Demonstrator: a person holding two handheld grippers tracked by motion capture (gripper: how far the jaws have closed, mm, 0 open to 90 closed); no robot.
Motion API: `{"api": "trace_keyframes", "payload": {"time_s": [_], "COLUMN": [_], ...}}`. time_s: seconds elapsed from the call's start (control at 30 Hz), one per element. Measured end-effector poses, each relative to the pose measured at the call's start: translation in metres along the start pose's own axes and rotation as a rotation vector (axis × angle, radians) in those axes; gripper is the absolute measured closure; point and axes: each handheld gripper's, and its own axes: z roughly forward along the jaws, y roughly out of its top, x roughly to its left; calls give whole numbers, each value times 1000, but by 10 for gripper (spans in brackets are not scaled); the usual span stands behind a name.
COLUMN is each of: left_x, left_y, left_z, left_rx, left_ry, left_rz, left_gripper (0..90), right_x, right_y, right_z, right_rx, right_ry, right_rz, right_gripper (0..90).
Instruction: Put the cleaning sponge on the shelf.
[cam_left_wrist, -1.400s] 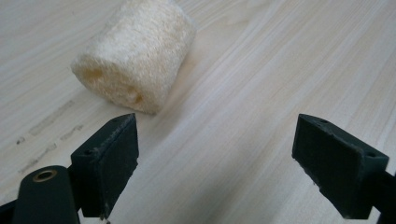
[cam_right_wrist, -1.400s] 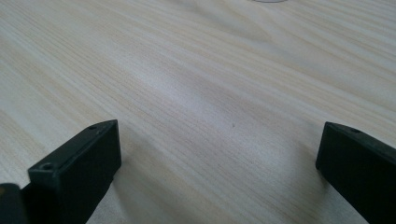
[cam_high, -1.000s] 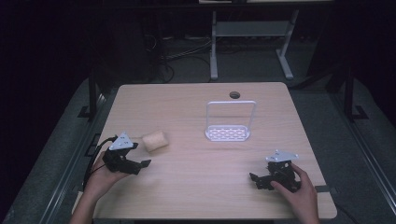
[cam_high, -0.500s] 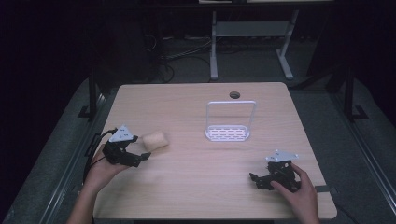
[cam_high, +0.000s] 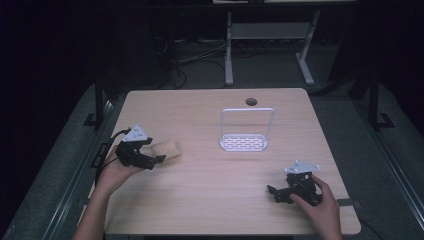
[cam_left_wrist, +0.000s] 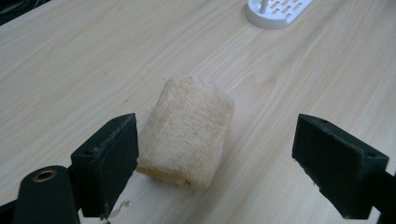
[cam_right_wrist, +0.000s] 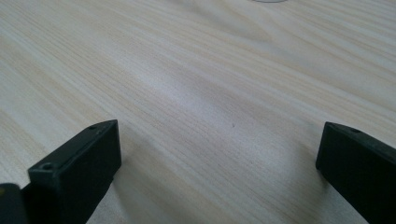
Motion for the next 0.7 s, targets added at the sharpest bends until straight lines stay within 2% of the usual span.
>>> {"api": "trace_keyframes", "payload": {"time_s": [0.5,0.53,0.6,0.67,0.7], "left_x": [14,14,17,19,21], "left_y": [16,16,16,15,14], "left_z": [11,13,16,20,21], "left_rx": [-3,-6,1,1,10], "left_ry": [-19,-20,-14,-17,-14], "left_rz": [7,-2,6,-9,3], "left_gripper": [147,147,147,147,147], "right_x": [0,0,0,0,0], "right_y": [0,0,0,0,0], "right_z": [0,0,0,0,0], "right_rx": [0,0,0,0,0], "right_ry": [0,0,0,0,0], "right_rz": [0,0,-1,0,0], "right_gripper": [0,0,0,0,0]}}
